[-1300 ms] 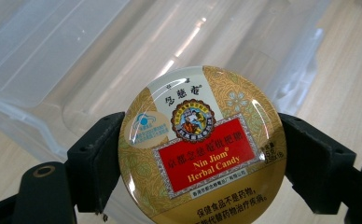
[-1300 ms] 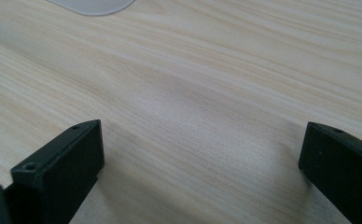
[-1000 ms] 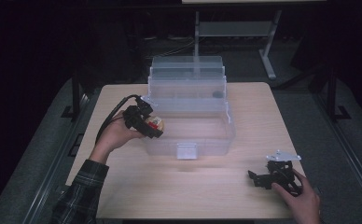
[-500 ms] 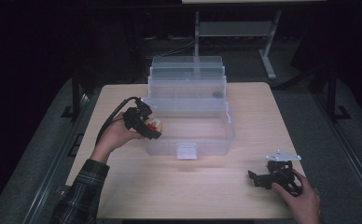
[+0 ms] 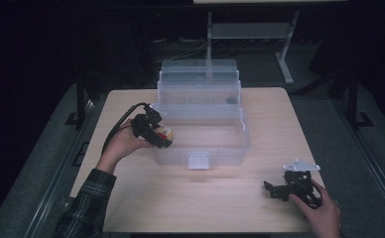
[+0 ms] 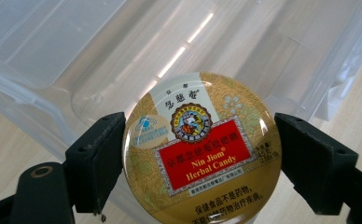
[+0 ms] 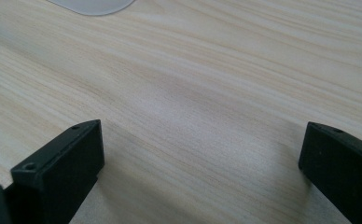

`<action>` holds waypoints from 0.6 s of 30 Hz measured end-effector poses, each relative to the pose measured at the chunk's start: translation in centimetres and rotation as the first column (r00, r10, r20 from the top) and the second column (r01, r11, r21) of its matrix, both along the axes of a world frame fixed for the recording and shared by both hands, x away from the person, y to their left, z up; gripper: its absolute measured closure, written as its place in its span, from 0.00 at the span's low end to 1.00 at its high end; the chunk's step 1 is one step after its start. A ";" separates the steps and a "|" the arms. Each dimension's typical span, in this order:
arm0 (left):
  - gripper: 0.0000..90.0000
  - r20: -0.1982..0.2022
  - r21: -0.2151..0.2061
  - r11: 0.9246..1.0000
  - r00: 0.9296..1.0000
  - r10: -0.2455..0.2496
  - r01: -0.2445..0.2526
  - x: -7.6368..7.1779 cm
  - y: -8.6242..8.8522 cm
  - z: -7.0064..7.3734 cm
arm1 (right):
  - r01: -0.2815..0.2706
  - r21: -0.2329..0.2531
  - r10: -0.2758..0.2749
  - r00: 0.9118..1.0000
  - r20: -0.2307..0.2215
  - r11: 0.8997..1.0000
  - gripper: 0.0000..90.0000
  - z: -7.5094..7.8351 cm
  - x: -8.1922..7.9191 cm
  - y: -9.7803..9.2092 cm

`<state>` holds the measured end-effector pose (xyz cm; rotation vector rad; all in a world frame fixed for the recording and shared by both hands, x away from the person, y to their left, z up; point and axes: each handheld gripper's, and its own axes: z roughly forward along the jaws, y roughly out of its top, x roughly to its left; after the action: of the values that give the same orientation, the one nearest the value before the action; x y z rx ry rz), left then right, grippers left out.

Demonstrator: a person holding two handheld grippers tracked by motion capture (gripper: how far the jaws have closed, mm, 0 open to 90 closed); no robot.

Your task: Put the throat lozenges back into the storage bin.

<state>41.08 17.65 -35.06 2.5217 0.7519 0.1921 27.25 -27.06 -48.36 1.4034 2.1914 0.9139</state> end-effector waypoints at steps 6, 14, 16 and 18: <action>0.21 0.005 -0.019 1.000 1.000 0.003 -0.003 -0.1 0.2 0.4 | 0.000 0.000 0.000 1.000 0.000 1.000 0.00 0.0 0.0 0.0; 0.21 0.027 -0.033 0.999 1.000 0.011 -0.010 -0.6 0.9 1.2 | 0.000 0.000 0.000 1.000 0.000 1.000 0.00 0.0 0.0 0.0; 0.21 0.035 -0.038 0.999 0.999 0.013 -0.011 -0.8 1.1 1.4 | 0.000 0.000 0.000 1.000 0.000 1.000 0.00 0.0 0.0 0.0; 0.21 0.041 -0.045 0.999 0.999 0.012 -0.010 -1.0 1.3 1.7 | 0.000 0.000 0.000 1.000 0.000 1.000 0.00 0.0 0.0 0.0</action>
<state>40.08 18.95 -33.36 2.4642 0.7461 0.2281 27.25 -27.05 -48.36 1.4035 2.1916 0.9138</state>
